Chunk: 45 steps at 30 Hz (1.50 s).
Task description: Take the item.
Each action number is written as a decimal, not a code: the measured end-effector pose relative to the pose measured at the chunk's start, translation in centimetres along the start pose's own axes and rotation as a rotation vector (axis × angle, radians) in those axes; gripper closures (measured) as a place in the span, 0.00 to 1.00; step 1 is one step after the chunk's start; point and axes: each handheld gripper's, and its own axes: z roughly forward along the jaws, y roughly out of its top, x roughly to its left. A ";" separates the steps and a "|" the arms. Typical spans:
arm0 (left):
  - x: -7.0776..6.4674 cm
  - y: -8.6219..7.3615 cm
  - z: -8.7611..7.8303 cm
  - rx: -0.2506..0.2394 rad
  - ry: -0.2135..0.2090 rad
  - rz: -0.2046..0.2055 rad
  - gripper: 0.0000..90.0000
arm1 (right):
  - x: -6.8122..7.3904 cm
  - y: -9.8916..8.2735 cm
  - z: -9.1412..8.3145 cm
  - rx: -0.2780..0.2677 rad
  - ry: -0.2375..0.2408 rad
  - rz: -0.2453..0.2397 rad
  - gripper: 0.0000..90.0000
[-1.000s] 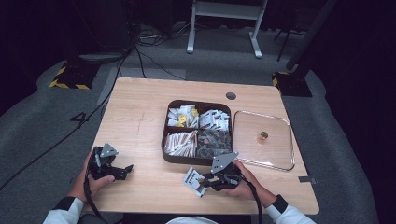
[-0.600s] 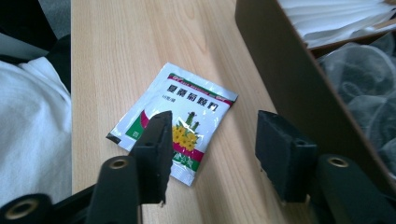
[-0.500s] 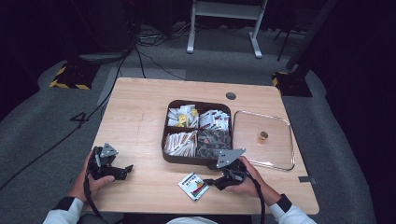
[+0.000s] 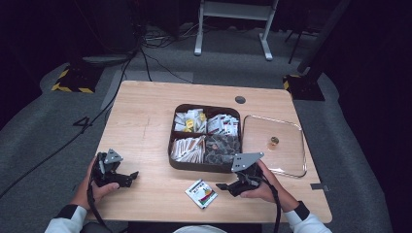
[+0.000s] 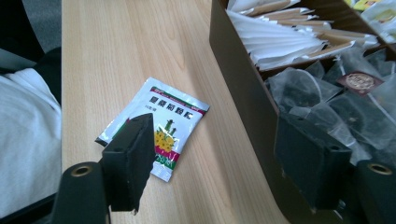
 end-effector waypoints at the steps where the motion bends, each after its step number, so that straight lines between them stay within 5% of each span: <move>1: 0.0 0.0 0.0 0.000 0.000 0.000 0.00 | -0.1 0.0 -0.2 -0.005 -0.003 -0.004 0.33; 14: 0.0 0.0 0.0 0.000 -0.002 0.001 0.00 | -1.1 0.3 -3.2 -0.062 -0.076 0.004 0.33; 23: 0.1 0.1 0.1 -0.002 -0.001 0.009 0.00 | -3.2 0.3 -5.0 -0.088 -0.181 0.029 0.33; 45: 0.1 0.1 0.1 -0.002 -0.004 0.006 0.00 | -8.4 -1.2 -6.5 -0.071 -0.319 0.142 0.33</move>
